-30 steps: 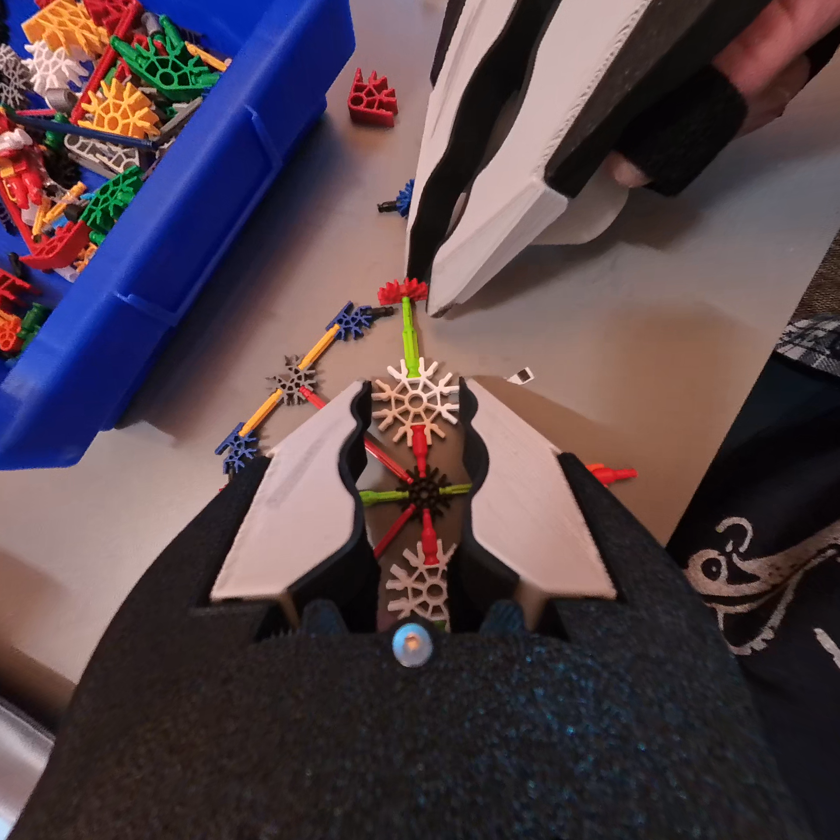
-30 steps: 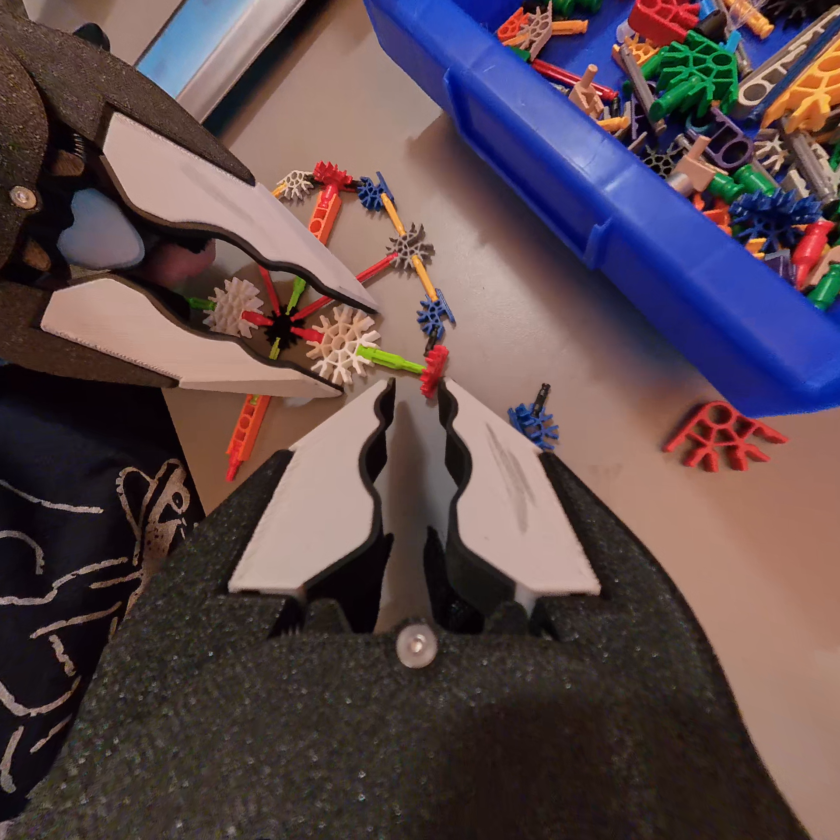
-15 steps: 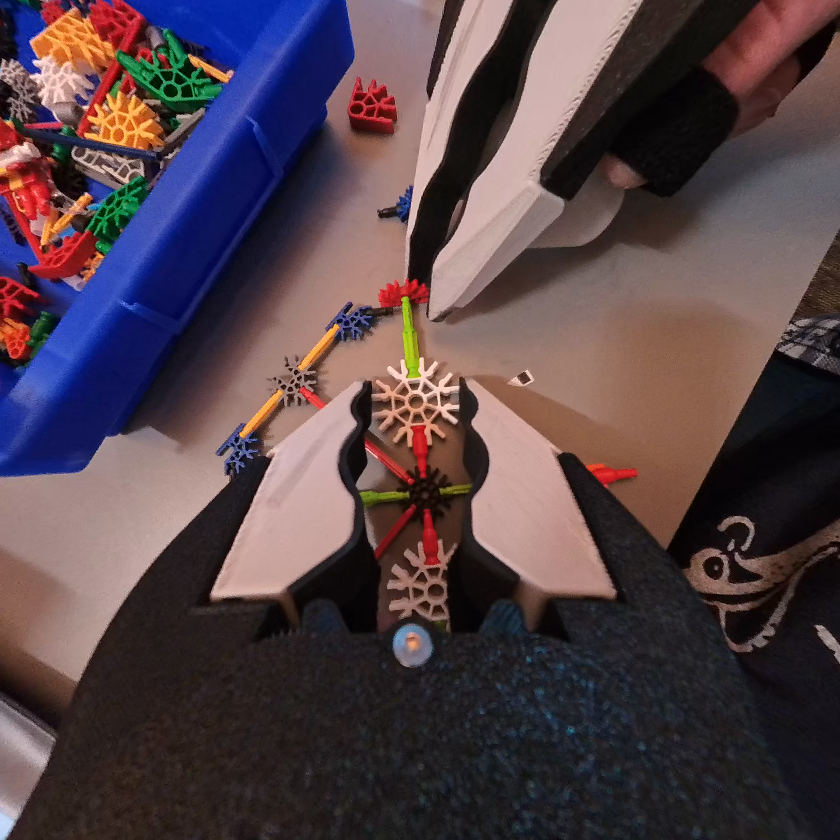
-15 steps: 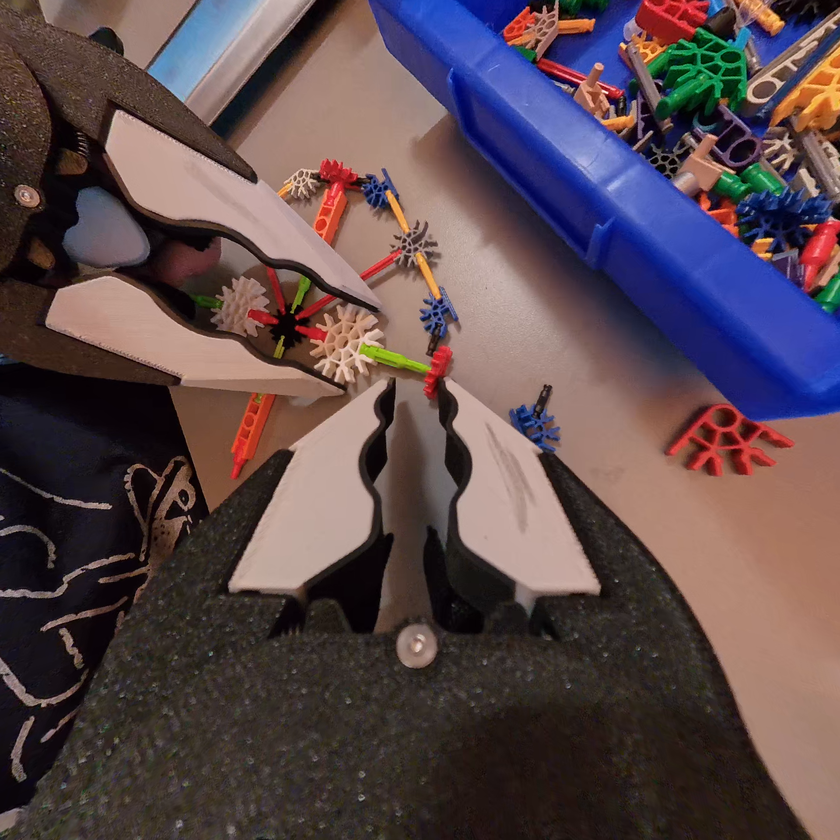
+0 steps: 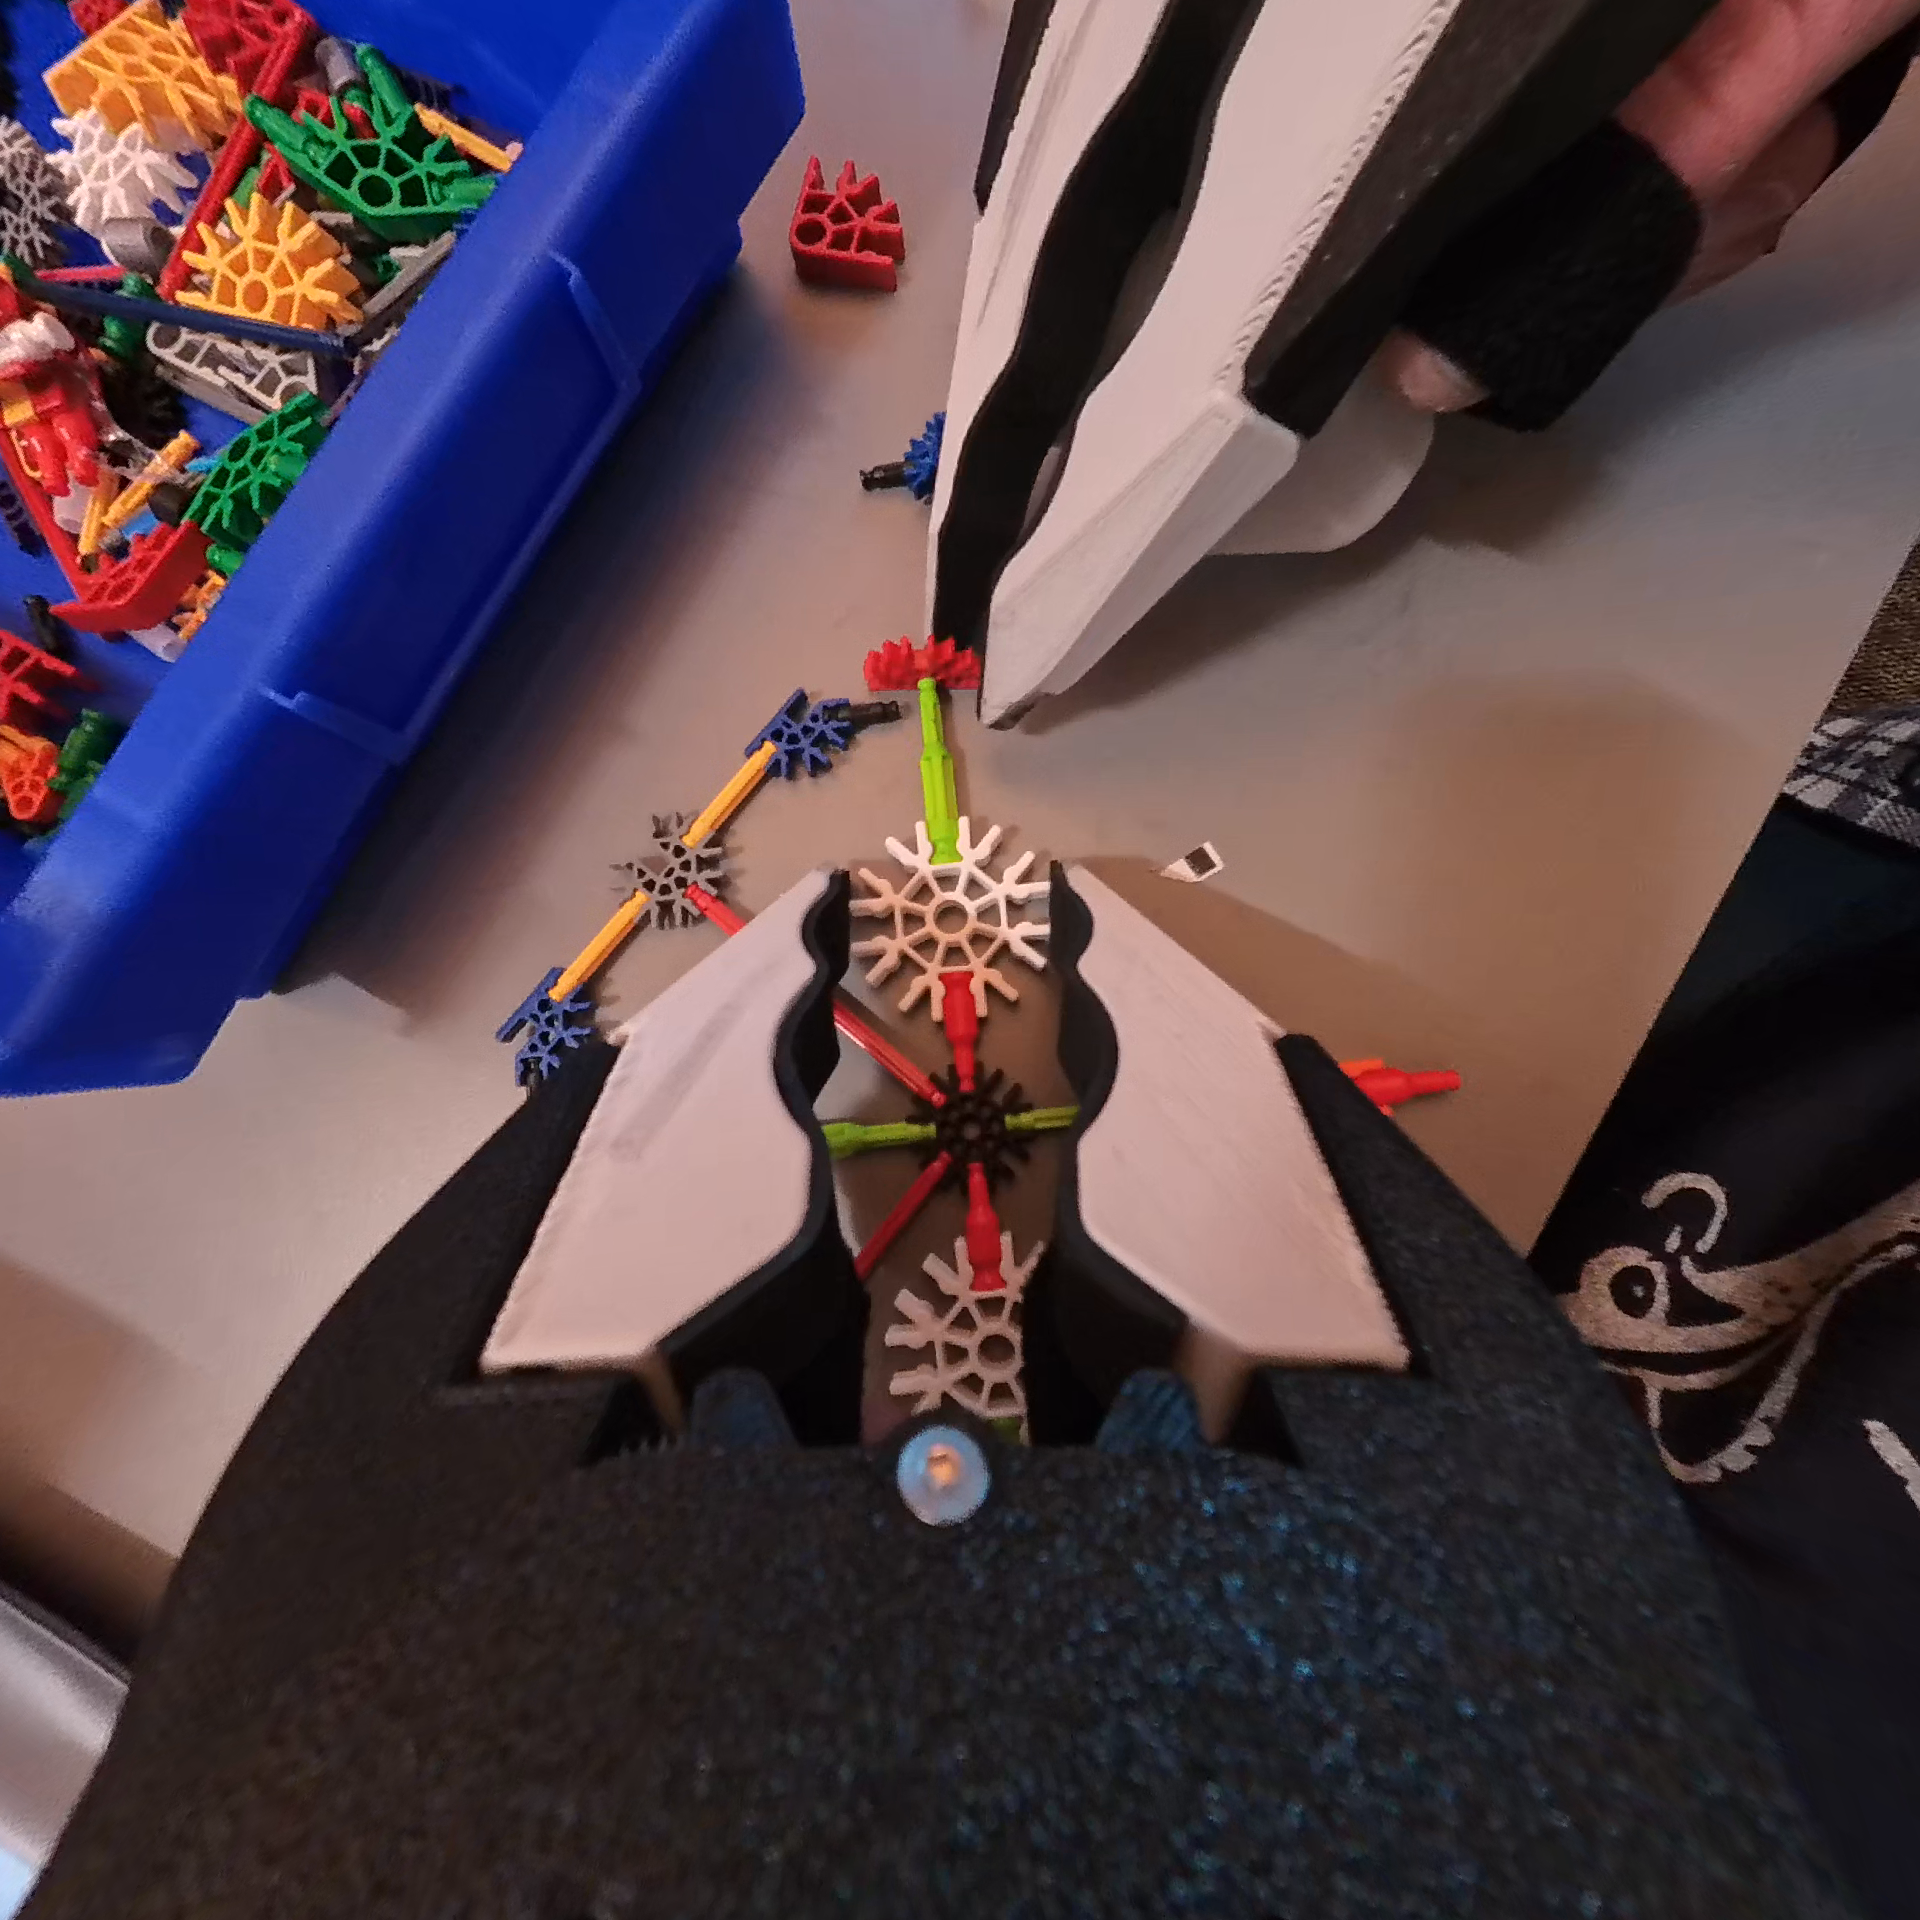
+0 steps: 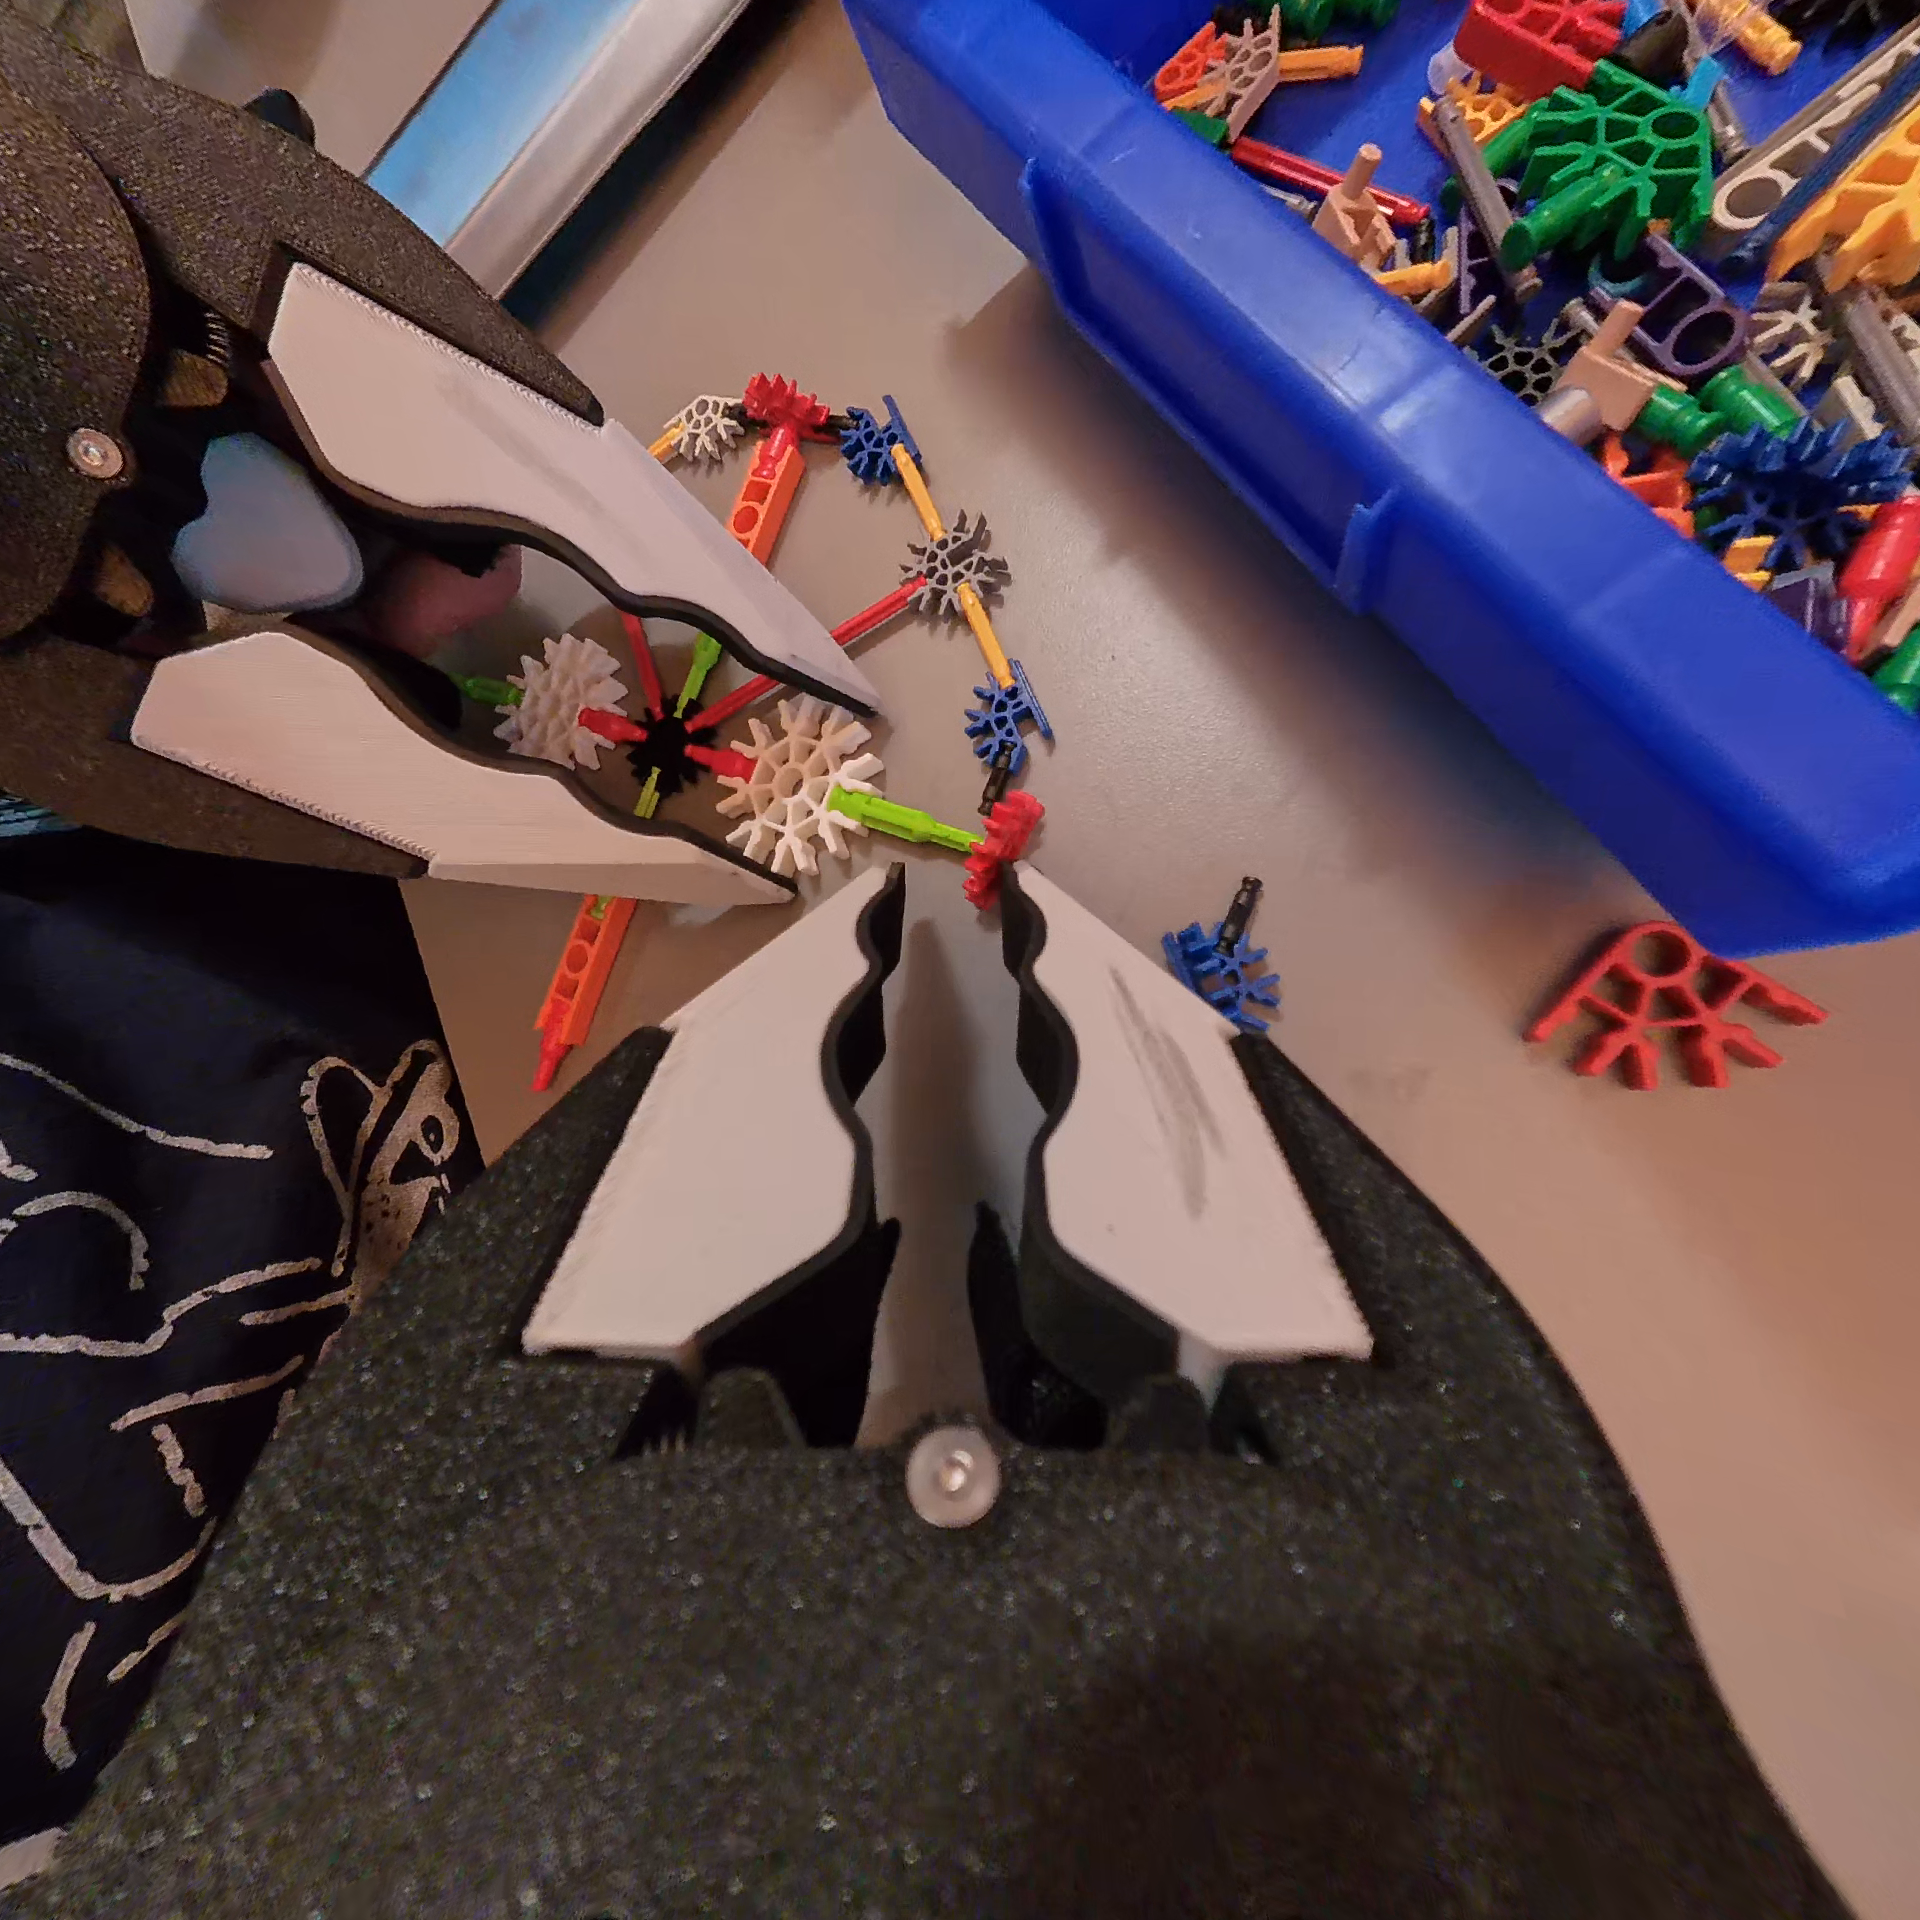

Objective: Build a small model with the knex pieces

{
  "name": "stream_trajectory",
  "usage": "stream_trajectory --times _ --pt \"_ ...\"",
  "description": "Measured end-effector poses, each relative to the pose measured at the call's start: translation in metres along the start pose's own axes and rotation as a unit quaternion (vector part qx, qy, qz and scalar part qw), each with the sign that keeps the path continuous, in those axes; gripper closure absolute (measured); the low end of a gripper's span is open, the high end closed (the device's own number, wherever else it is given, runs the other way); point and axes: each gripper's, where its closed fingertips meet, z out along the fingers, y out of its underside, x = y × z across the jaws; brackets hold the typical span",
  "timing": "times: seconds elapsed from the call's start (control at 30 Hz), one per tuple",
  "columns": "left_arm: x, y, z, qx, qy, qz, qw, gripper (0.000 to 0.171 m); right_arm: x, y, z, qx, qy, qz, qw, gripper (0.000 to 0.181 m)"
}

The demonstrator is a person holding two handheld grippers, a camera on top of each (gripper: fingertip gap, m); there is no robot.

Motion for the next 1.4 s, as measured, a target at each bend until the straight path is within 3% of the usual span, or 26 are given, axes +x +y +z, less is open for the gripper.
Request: stream_trajectory --times 0.53,1.4 --pt "-0.0010 -0.0006 0.0005 -0.003 0.001 0.004 1.000 0.134 -0.0021 0.0020 0.0003 -0.002 -0.012 -0.010 1.000 0.169" --pt "0.0030 -0.0032 0.0026 0.000 0.008 0.013 1.000 0.135 -0.0024 -0.0008 -0.0005 -0.011 -0.009 -0.016 1.000 0.158"
